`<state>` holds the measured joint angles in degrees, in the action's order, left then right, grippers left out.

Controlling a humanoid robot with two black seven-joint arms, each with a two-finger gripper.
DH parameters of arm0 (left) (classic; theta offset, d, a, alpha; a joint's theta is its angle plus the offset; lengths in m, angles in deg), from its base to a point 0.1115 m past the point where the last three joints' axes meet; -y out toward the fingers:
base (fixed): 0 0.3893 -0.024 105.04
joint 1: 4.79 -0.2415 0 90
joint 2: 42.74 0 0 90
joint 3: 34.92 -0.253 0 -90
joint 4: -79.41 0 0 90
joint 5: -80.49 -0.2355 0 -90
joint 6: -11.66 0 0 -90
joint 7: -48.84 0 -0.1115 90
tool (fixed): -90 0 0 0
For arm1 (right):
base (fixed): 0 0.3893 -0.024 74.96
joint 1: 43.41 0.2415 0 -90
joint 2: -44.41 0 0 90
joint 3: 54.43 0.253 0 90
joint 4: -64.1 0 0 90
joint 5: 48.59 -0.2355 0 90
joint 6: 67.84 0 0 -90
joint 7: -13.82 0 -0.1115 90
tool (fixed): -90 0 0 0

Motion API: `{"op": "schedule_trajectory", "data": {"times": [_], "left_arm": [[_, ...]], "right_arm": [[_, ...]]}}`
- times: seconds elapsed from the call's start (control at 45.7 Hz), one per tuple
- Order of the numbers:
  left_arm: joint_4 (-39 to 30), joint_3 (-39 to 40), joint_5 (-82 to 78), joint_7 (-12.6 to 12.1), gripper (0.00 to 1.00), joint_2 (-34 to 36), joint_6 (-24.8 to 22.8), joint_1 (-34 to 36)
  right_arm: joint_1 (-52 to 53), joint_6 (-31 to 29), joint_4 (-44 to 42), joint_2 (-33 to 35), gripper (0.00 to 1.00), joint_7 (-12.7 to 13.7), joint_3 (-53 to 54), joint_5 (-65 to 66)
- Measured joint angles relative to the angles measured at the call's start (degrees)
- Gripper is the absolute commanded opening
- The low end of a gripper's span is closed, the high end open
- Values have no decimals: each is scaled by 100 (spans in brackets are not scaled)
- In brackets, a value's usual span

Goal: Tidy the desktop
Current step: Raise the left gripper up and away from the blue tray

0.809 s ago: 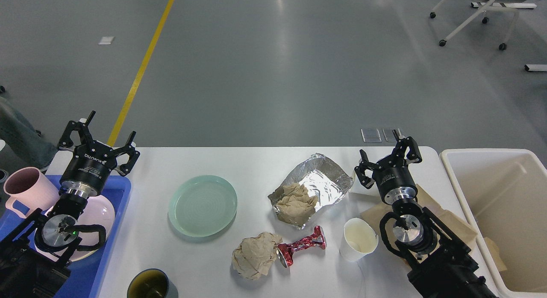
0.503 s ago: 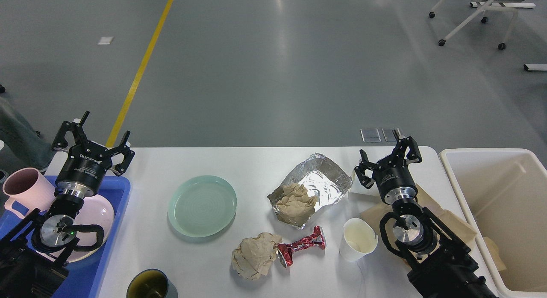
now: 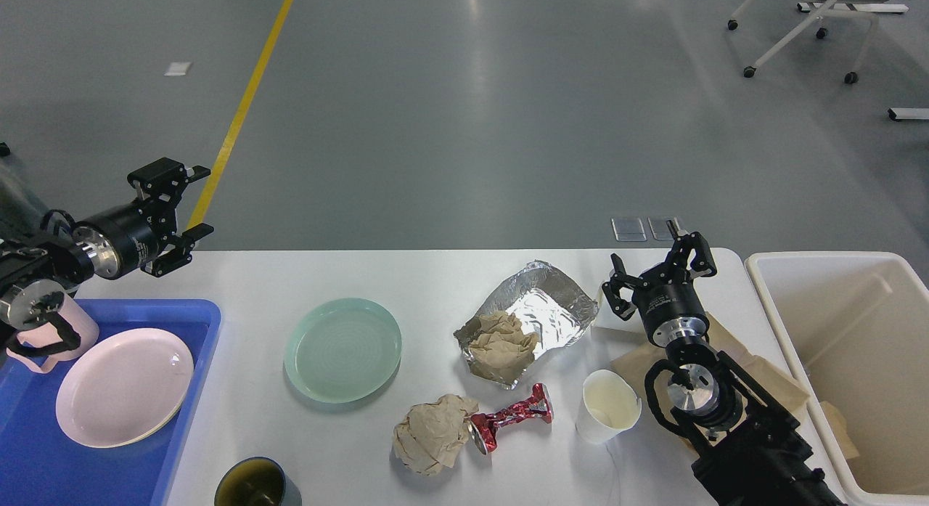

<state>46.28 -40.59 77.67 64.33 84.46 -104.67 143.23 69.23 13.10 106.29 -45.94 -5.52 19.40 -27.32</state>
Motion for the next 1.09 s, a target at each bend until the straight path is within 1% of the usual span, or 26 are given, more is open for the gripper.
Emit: {"op": "schedule_trajectory", "data": {"times": [0.022,0.044,0.175,0.306,0.438,0.503,0.634,0.722,0.897,0.941,1.006,1.028,1.05,1.094], "left_arm": [[-23,-481,-1,-14,97,22,-34,259],[-91,-1335,-3,-35,97,39,-111,721],[-273,-3249,-6,-48,97,7,-407,1863],[-752,-4470,-9,-55,97,-183,-785,2800],[-1560,-5863,17,-23,97,-385,-871,4014],[-1941,-6387,59,-12,97,-596,-908,4656],[-2856,-7022,28,-34,97,-1129,-1219,5723],[-3472,-7373,41,-43,97,-1522,-1450,6622],[-4866,-7776,581,-72,97,-2092,-1545,8023],[-5216,-7870,866,-162,96,-2238,-1546,8346],[-5530,-7931,1170,-323,96,-2417,-1546,8646],[-5646,-7946,1292,-403,96,-2505,-1544,8763],[-5856,-7968,1519,-563,96,-2652,-1546,8975],[-6012,-7987,1700,-699,96,-2743,-1546,9135]], "right_arm": [[0,0,0,0,100,0,0,0],[0,0,1,0,100,0,0,0],[0,0,2,0,100,0,0,0],[0,0,2,0,100,0,0,0],[-3,0,3,1,100,0,0,1],[-3,0,3,1,100,0,0,0],[-3,0,2,0,100,0,0,0],[-3,1,2,0,100,0,0,0],[-3,1,2,0,100,0,0,0],[-1,1,2,0,100,0,0,1],[1,1,0,0,100,0,0,0],[1,1,0,0,100,0,0,0],[2,1,-1,0,100,0,0,0],[1,1,-1,0,100,0,0,0]]}}
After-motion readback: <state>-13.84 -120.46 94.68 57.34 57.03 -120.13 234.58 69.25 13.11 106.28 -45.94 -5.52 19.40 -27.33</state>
